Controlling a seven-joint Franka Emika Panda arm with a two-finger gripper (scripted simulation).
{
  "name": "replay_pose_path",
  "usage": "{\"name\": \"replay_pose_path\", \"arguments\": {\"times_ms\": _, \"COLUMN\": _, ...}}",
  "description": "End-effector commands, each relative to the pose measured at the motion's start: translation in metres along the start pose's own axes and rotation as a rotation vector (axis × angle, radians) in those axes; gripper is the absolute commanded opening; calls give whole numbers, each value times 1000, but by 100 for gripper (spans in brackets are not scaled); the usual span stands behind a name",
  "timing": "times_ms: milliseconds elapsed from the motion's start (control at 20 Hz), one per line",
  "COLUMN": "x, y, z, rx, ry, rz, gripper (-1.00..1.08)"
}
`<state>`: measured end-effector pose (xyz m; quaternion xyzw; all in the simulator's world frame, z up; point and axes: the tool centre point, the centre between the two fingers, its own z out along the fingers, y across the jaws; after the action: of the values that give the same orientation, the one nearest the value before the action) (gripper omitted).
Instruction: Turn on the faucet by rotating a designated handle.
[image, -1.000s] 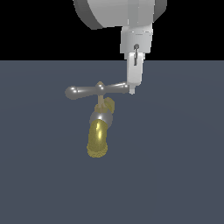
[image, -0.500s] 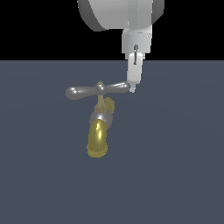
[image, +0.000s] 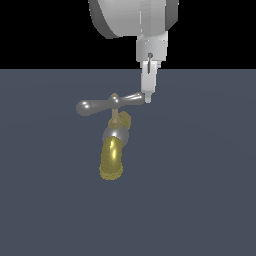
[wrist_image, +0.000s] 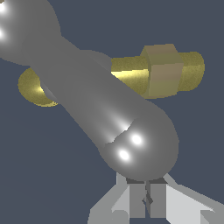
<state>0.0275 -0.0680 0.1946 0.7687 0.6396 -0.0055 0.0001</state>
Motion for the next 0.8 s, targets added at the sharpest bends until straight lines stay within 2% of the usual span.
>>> {"name": "replay_pose_path", "arguments": {"times_ms": 0, "x": 30, "y": 7, "z": -2, "rx": -5, "ry": 9, "rz": -38, "gripper": -100}}
{"name": "replay_pose_path", "arguments": {"times_ms": 350, "x": 43, "y": 23, "z": -2, "rx": -6, "ry": 9, "rz": -39, "gripper": -100}}
{"name": "replay_pose_path", "arguments": {"times_ms": 400, "x": 14, "y": 21, "z": 0, "rx": -2, "ry": -3, "rz": 0, "gripper": -100}}
{"name": "replay_pose_path", "arguments": {"times_ms": 750, "x": 67, "y": 26, "z": -1, "rx": -4, "ry": 2, "rz": -18, "gripper": -100}}
